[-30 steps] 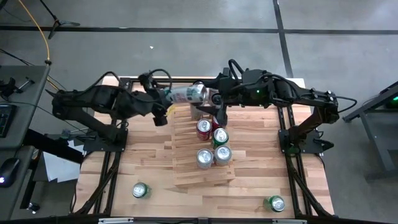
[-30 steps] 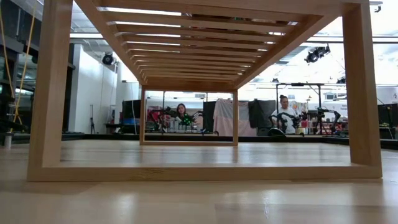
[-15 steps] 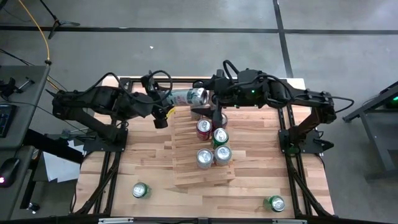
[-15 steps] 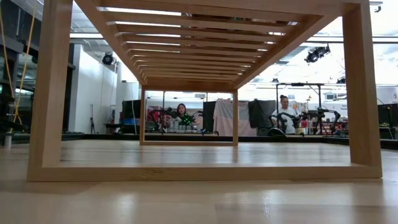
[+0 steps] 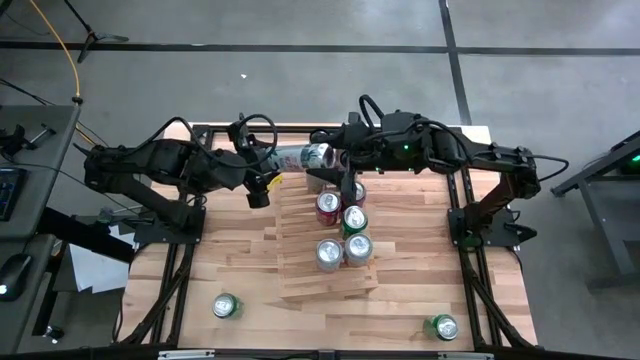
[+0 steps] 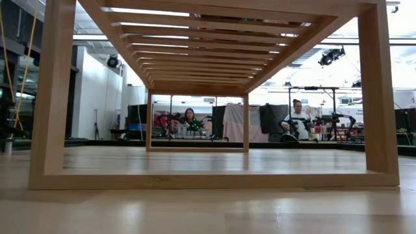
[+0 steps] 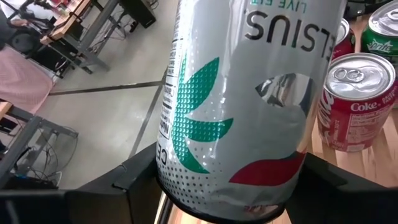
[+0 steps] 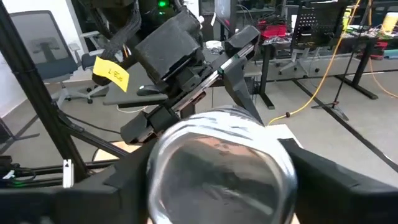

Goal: Place canned beverage on shelf
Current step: Put the white pink can on the shelf

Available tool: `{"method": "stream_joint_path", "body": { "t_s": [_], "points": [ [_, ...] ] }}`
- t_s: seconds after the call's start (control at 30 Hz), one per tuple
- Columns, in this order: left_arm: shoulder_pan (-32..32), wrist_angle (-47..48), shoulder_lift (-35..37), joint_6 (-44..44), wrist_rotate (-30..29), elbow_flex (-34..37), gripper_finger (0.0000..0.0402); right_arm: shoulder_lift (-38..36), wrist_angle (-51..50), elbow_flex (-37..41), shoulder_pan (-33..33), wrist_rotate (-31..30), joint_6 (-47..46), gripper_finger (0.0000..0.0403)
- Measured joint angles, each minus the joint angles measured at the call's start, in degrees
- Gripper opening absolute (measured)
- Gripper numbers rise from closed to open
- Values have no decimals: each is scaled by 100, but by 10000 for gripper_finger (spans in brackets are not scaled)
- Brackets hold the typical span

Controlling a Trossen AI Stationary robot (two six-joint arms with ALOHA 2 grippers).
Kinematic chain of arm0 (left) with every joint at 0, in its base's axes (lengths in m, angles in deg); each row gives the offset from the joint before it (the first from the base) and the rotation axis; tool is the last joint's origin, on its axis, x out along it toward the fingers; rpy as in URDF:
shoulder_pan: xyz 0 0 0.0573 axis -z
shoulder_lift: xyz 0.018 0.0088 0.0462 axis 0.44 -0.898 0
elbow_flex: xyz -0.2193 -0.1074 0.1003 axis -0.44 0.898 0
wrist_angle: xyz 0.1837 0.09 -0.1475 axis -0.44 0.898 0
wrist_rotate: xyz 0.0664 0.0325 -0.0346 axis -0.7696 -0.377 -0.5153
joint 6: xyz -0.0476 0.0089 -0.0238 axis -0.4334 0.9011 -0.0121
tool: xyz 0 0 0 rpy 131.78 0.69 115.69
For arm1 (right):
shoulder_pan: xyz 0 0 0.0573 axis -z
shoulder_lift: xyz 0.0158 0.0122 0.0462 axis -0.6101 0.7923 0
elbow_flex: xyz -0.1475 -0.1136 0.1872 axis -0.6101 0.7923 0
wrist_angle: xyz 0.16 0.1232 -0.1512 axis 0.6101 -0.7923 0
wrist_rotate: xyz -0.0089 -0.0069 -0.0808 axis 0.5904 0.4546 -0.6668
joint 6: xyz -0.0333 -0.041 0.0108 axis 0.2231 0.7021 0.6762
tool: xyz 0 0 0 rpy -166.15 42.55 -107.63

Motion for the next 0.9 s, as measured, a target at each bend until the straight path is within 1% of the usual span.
{"method": "stream_joint_path", "body": {
  "t_s": [0.07,0.1,0.23,0.33,0.4,0.53,0.6,0.67,0.73,0.77,0.83,0.9],
  "points": [
    [-7,-15,2,0,-3,0,246,-2,4,0,0,-100,7,252],
    [-11,-17,2,-2,-4,0,246,-2,4,0,0,-125,14,247],
    [-13,-7,5,-10,103,0,260,-9,-3,0,0,-165,-6,247],
    [-8,22,61,-55,200,0,283,-82,-35,6,-2,-139,146,247],
    [-9,203,158,-190,243,0,298,-205,-175,17,-12,-253,241,247],
    [-15,560,504,-718,320,-2,320,-509,-260,13,15,-520,311,247],
    [-13,791,714,-1171,345,-2,325,-627,-358,13,25,-666,318,247],
    [-11,792,981,-1708,364,30,326,-706,-388,13,29,-809,382,247],
    [-11,505,1356,-2072,406,235,327,-769,-353,13,32,-940,496,247],
    [-11,164,1554,-2109,406,411,327,-785,-324,13,31,-1000,532,247],
    [-11,-770,2015,-2096,438,946,327,-786,-163,9,31,-1004,581,247],
    [-11,-2039,2467,-1973,639,1702,327,-707,47,7,63,-993,690,247]
  ]
}}
